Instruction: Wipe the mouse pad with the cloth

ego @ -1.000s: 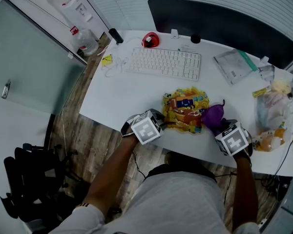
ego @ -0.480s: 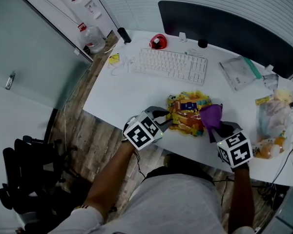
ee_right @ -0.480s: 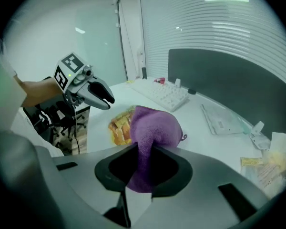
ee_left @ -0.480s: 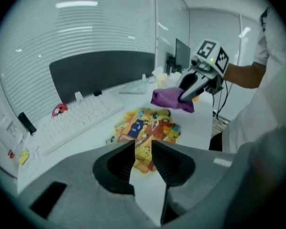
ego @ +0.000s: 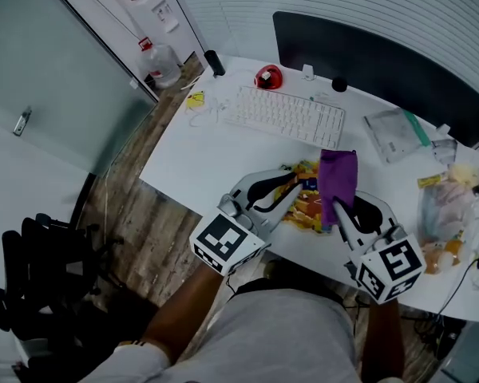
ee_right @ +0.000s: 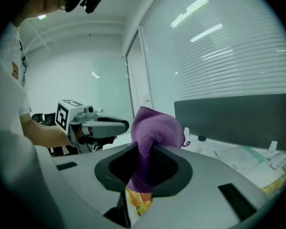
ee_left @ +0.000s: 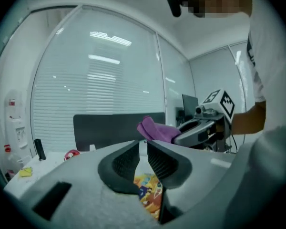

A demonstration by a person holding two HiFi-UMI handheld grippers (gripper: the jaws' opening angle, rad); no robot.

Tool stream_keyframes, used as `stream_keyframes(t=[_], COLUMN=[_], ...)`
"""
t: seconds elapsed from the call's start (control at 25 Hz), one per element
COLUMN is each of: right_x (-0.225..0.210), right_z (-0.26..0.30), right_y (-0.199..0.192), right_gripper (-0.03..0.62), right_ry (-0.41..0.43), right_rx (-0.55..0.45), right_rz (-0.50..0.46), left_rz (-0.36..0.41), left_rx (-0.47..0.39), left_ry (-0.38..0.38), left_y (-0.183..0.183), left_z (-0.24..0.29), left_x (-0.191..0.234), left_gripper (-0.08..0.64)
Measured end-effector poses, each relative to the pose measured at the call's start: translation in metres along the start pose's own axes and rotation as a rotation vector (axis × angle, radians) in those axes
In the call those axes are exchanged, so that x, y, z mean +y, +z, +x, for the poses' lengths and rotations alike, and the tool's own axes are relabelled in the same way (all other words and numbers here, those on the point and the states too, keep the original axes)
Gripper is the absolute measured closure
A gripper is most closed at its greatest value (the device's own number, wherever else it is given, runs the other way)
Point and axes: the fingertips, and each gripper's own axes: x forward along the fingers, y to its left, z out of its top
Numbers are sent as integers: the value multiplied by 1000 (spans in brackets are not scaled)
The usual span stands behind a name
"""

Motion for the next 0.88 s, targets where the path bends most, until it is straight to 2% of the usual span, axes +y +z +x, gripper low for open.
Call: stream_keyframes(t=[0.12, 0.24, 0.64, 0.88], right_x=[11, 19, 30, 35], right_z=[-3, -6, -24, -34], right_y=[22, 37, 74, 83], right_gripper=[522, 522, 522, 522], right_ry=[29, 48, 61, 54], right_rx=[-97, -171, -390, -489], right_rz=[2, -2, -8, -14], left_rz=[-25, -20, -11, -3], left_rx=[-100, -157, -295, -335], left_ry=[21, 38, 108, 136], left_y=[28, 44, 69, 76], left_z=[-8, -14, -40, -49], left_x=[-5, -8, -8, -8], left_gripper=[506, 512, 537, 543])
